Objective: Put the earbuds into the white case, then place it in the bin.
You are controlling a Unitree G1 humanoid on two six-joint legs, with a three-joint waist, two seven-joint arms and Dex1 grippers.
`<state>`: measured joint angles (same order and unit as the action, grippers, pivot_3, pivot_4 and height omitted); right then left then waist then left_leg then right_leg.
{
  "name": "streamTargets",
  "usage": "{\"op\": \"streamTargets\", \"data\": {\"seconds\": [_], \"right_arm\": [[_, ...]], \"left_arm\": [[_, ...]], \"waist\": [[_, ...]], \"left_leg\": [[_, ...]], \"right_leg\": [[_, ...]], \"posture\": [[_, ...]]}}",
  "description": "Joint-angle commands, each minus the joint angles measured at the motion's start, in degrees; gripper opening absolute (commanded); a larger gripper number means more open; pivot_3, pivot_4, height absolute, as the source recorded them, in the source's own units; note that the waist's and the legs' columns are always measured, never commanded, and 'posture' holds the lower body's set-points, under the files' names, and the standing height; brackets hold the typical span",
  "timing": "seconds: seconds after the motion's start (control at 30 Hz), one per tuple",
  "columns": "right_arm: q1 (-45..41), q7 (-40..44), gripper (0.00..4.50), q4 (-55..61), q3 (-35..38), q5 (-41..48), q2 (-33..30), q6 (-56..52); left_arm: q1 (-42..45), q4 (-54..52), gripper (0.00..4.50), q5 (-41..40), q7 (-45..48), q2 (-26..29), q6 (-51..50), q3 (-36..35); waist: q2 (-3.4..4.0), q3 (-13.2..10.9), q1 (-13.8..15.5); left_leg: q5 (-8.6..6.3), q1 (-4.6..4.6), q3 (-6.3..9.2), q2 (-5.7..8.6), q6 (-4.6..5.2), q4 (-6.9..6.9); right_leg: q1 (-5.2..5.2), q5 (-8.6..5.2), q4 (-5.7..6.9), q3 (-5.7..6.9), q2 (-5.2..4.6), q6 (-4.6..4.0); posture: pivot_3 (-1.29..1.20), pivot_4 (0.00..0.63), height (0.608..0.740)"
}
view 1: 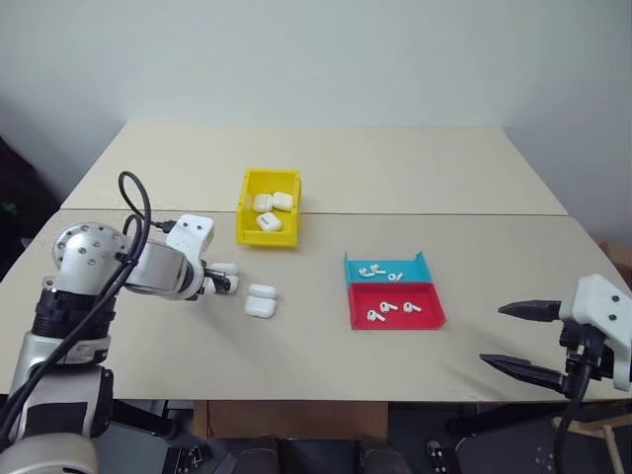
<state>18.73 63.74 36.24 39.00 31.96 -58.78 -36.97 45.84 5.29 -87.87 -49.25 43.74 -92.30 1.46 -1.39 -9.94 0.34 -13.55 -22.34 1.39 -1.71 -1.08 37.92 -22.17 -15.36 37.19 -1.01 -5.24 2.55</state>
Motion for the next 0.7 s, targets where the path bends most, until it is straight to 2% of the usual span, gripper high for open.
{"op": "streamTargets", "data": {"seconds": [0.03, 0.2, 0.7], "right_arm": [[0.3, -0.5, 4.48, 1.9, 2.7, 0.7, 0.5, -0.5], [0.9, -1.5, 4.48, 2.4, 3.3, 0.7, 1.1, -1.1], [3.2, -3.0, 4.48, 4.3, 4.4, 1.2, 2.6, -1.4]], "left_arm": [[2.1, 0.8, 4.50, -0.1, -1.4, -1.3, -0.2, -0.1], [3.1, 2.2, 4.50, 3.1, -3.8, -5.6, -0.2, -0.6], [3.5, 5.3, 4.50, 11.7, -0.8, -9.5, -0.2, -1.9]], "waist": [[0.00, 0.0, 0.1], [-0.02, 0.0, 0.4], [-0.05, 0.0, 0.3]], "left_leg": [[0.00, 0.00, 0.00, 0.00, 0.00, 0.00], [0.02, -0.02, 0.00, 0.04, -0.04, 0.00], [0.08, -0.04, 0.02, 0.05, -0.17, -0.02]], "right_leg": [[0.00, 0.00, 0.00, 0.00, 0.00, 0.00], [0.01, 0.01, -0.02, 0.01, -0.04, 0.02], [0.01, 0.02, -0.03, 0.02, -0.04, 0.04]], "posture": [[0.00, 0.150, 0.740], [0.00, 0.150, 0.740], [0.00, 0.150, 0.740]]}}
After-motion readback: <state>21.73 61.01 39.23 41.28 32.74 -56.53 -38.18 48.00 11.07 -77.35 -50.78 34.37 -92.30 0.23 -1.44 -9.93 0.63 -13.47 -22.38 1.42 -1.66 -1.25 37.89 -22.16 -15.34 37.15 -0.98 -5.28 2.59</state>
